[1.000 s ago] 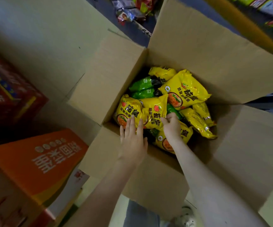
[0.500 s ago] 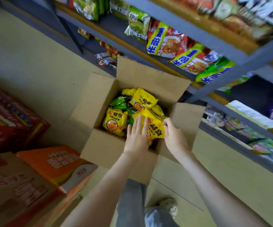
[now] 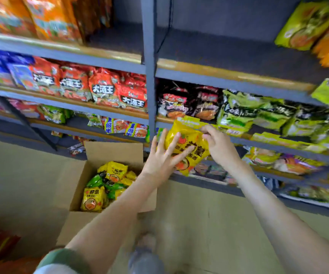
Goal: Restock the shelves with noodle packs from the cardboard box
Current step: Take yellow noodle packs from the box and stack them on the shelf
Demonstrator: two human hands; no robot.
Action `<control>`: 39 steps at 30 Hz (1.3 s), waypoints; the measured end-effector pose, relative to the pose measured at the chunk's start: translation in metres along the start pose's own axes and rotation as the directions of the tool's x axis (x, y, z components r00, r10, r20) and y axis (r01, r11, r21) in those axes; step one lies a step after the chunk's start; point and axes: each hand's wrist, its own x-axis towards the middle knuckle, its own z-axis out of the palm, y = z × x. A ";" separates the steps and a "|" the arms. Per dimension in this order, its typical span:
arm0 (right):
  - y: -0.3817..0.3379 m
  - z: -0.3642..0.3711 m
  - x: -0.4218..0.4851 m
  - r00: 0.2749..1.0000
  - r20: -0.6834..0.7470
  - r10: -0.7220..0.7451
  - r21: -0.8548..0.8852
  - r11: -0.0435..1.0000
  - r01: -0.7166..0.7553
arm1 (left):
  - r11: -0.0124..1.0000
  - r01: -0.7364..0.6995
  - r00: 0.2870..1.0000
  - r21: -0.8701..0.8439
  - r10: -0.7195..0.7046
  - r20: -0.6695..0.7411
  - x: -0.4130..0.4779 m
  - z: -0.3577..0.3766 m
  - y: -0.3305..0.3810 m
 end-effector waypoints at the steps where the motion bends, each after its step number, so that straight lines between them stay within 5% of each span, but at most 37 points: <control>1: 0.003 -0.019 -0.002 1.000 -0.027 0.010 0.004 1.000 -0.010 | 0.999 -0.028 1.000 -0.033 0.028 -0.014 0.016 -0.008 0.008; 9: 0.015 -0.118 -0.005 0.939 -0.339 -0.059 0.046 0.996 0.079 | 0.966 -0.245 0.949 -0.080 0.222 -0.226 0.123 -0.058 0.044; 14: 0.005 -0.161 0.016 0.769 -0.588 -0.252 -0.079 0.964 0.255 | 0.941 -0.334 0.831 0.055 0.322 -0.454 0.191 -0.077 0.046; 18: -0.006 -0.183 0.032 0.640 -0.685 -0.348 -0.160 0.929 0.334 | 0.920 -0.369 0.692 0.133 0.367 -0.622 0.229 -0.101 0.043; 21: -0.011 -0.186 0.045 0.561 -0.665 -0.492 -0.378 0.870 0.315 | 0.928 -0.358 0.665 0.103 0.331 -0.669 0.249 -0.099 0.033; 28: 0.020 -0.181 0.068 0.570 -0.409 -0.713 -0.789 0.590 0.172 | 0.909 -0.408 0.664 0.081 0.357 -0.657 0.268 -0.087 0.021; 35: 0.055 -0.197 0.080 0.587 -0.435 -0.683 -0.822 0.568 0.051 | 0.900 -0.430 0.649 0.076 0.366 -0.667 0.298 -0.070 0.042; 39: 0.076 -0.225 0.098 0.665 -0.447 -0.598 -0.755 0.651 0.078 | 0.939 -0.342 0.797 -0.040 0.267 -0.541 0.331 -0.057 0.057</control>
